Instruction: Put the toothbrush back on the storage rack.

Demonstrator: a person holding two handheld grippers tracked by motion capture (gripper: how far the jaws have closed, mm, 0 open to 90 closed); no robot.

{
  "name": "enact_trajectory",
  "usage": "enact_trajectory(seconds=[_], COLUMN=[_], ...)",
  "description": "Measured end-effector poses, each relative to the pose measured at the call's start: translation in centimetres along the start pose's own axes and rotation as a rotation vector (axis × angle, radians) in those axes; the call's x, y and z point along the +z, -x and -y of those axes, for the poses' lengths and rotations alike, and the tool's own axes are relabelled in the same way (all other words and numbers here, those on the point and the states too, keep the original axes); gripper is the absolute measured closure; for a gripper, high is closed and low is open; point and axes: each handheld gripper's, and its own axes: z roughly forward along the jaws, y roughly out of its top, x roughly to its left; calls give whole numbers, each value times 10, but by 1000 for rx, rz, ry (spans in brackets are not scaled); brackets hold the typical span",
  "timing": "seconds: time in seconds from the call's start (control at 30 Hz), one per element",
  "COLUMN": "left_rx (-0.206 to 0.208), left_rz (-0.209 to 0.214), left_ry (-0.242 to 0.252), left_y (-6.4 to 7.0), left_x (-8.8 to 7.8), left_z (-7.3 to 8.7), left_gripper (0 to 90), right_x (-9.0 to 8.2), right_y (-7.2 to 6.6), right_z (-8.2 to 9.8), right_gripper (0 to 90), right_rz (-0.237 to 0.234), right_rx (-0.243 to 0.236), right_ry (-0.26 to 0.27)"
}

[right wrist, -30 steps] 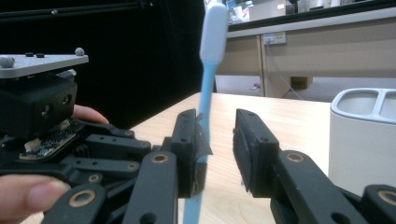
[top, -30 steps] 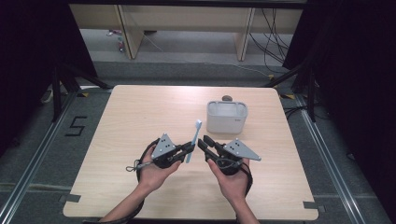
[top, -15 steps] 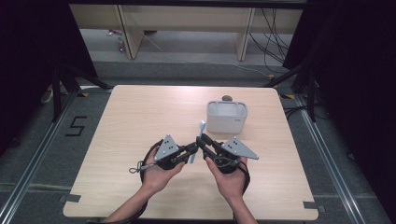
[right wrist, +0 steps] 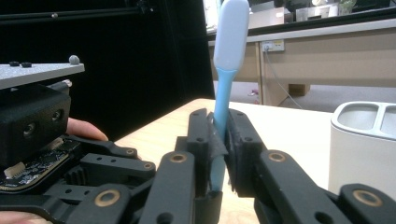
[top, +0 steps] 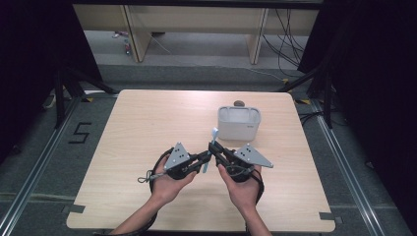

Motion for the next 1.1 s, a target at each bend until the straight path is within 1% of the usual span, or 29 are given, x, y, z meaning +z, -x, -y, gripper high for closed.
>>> enact_trajectory(seconds=[0.03, 0.07, 0.17, 0.2, 0.23, 0.27, 0.3, 0.33, 0.37, 0.4, 0.47, 0.5, 0.53, 0.57, 0.6, 0.63, 0.67, 0.7, 0.73, 0.77, 0.8, 0.83, 0.87, 0.9, 0.93, 1.0, 1.03, 1.07, 1.1], left_rx=[-1, 2, 0, 0, 4, 4, 4, 6, 10, 17, 25, 32, 40, 55, 49, 53, 53, 49, 50, 50, 55, 59, 59, 59, 58, 57, 54, 54, 57], left_rz=[0, 2, 5, 9, 5, 5, 3, 2, -1, -7, -10, -13, -18, -22, -26, -27, -27, -29, -35, -41, -55, -59, -66, -66, -77, -83, -98, -98, -114], left_ry=[0, -3, 2, 2, 4, 4, 5, 3, 6, 5, -3, -5, -7, -22, -24, -30, -30, -29, -39, -42, -50, -54, -58, -58, -67, -67, -57, -57, -66], left_y=[0, 0, 0, -1, -1, -1, -1, -1, -1, -2, -2, -2, -2, -4, -4, -6, -6, -7, -9, -10, -13, -15, -17, -17, -21, -23, -27, -27, -29], left_x=[0, 0, 1, 1, 1, 1, 1, 1, 1, 0, -1, -2, -3, -5, -6, -7, -7, -9, -10, -12, -16, -18, -20, -20, -25, -27, -31, -31, -35], left_z=[0, 1, 2, 1, 1, 1, 0, 0, 0, 0, 1, 2, 3, 5, 6, 7, 7, 8, 9, 9, 11, 12, 13, 13, 15, 17, 20, 20, 21], left_gripper=[837, 837, 836, 831, 823, 801, 801, 735, 735, 713, 647, 601, 601, 556, 540, 524, 509, 509, 492, 492, 476, 471, 467, 463, 458, 450, 449, 449, 449], right_x=[0, 0, 0, 0, 0, 0, 0, 0, 0, -1, -1, -2, -2, -2, -2, -3, -3, -3, -4, -4, -4, -5, -6, -6, -6, -6, -7, -7, -7], right_y=[0, 0, -1, 0, -1, -1, -1, -2, -2, -1, 1, 2, 2, 4, 5, 4, 4, 5, 7, 7, 7, 8, 7, 7, 9, 8, 11, 11, 11], right_z=[0, 0, 0, -1, -1, -2, -2, -3, -3, -3, -4, -5, -5, -6, -6, -7, -7, -7, -8, -8, -9, -9, -10, -10, -11, -12, -14, -14, -14], right_gripper=[818, 820, 822, 824, 824, 825, 825, 826, 826, 826, 826, 826, 826, 826, 827, 826, 826, 826, 827, 827, 827, 827, 827, 827, 827, 827, 827, 827, 827], right_rz=[0, 2, 4, 7, 5, 4, 4, 7, 7, 13, 24, 29, 29, 30, 37, 44, 44, 39, 60, 60, 52, 63, 61, 61, 61, 59, 67, 67, 65], right_rx=[-1, -16, -8, -36, -24, -28, -28, -42, -42, -49, -64, -59, -59, -62, -65, -54, -54, -68, -87, -87, -74, -93, -62, -62, -77, -70, -91, -91, -80], right_ry=[-2, -3, -10, -5, -12, -10, -10, -16, -16, -15, -8, -7, -7, -5, -5, -5, -5, 2, 9, 9, 0, 6, 0, 0, 5, 3, 6, 6, 8])
